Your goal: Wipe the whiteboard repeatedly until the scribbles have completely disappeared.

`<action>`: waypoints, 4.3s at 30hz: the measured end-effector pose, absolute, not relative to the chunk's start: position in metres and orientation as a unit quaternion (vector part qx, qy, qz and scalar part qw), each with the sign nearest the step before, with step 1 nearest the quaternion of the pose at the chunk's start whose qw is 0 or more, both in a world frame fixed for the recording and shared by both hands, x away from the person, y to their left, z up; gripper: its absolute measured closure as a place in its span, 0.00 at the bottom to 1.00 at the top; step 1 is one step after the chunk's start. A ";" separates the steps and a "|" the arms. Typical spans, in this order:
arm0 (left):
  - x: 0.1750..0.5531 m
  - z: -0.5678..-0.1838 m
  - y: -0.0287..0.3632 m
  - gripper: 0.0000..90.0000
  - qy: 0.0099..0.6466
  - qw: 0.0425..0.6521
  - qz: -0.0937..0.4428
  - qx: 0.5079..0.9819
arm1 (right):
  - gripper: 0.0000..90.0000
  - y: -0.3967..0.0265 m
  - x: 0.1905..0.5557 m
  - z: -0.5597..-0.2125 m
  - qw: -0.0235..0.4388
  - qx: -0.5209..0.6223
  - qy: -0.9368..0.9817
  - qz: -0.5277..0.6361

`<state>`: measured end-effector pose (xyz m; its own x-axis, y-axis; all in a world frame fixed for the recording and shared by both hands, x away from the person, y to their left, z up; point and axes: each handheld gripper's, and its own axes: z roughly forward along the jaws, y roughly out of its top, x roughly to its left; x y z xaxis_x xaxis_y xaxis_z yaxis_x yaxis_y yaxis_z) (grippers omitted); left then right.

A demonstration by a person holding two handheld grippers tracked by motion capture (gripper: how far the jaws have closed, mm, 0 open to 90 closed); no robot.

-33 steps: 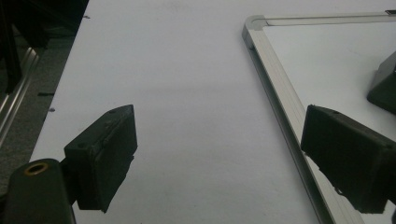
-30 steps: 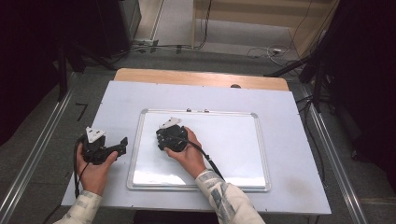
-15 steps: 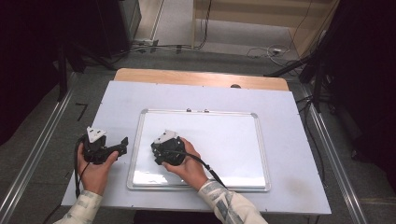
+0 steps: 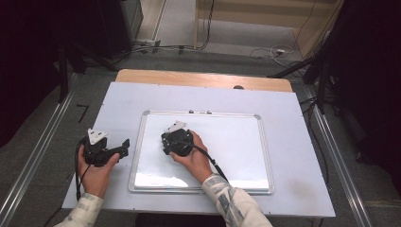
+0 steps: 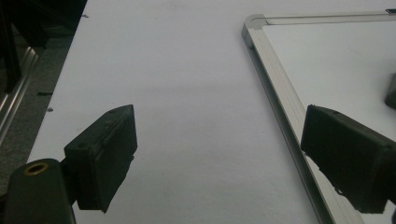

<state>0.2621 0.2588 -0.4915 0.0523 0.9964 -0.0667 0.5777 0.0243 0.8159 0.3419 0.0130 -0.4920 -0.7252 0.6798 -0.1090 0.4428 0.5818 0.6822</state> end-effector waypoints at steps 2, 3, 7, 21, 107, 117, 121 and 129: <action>0.262 -0.492 0.259 0.13 0.622 0.354 0.295 0.633 | 0.43 0.015 0.346 -0.492 0.186 0.324 0.870 0.322; 0.263 -0.492 0.259 0.13 0.622 0.353 0.295 0.634 | 0.43 0.018 0.347 -0.491 0.186 0.325 0.870 0.320; 0.263 -0.492 0.259 0.13 0.622 0.353 0.294 0.634 | 0.43 0.027 0.339 -0.492 0.181 0.308 0.876 0.324; 0.262 -0.492 0.261 0.13 0.624 0.356 0.294 0.631 | 0.43 0.028 0.342 -0.492 0.181 0.309 0.876 0.323; 0.263 -0.493 0.261 0.12 0.626 0.355 0.291 0.631 | 0.43 0.031 0.290 -0.493 0.148 0.247 0.899 0.331; 0.262 -0.492 0.261 0.13 0.626 0.355 0.292 0.630 | 0.43 0.027 0.293 -0.493 0.141 0.262 0.895 0.333; 0.263 -0.493 0.262 0.13 0.626 0.354 0.291 0.631 | 0.43 0.028 0.286 -0.493 0.143 0.245 0.901 0.330; 0.263 -0.492 0.260 0.13 0.624 0.355 0.292 0.632 | 0.43 0.030 0.288 -0.494 0.142 0.241 0.900 0.334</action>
<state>0.2627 0.2598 -0.4922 0.0503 0.9960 -0.0739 0.5815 0.0309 0.8130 0.2877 0.0304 -0.4936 -0.8432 0.5290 -0.0953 0.3392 0.6612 0.6691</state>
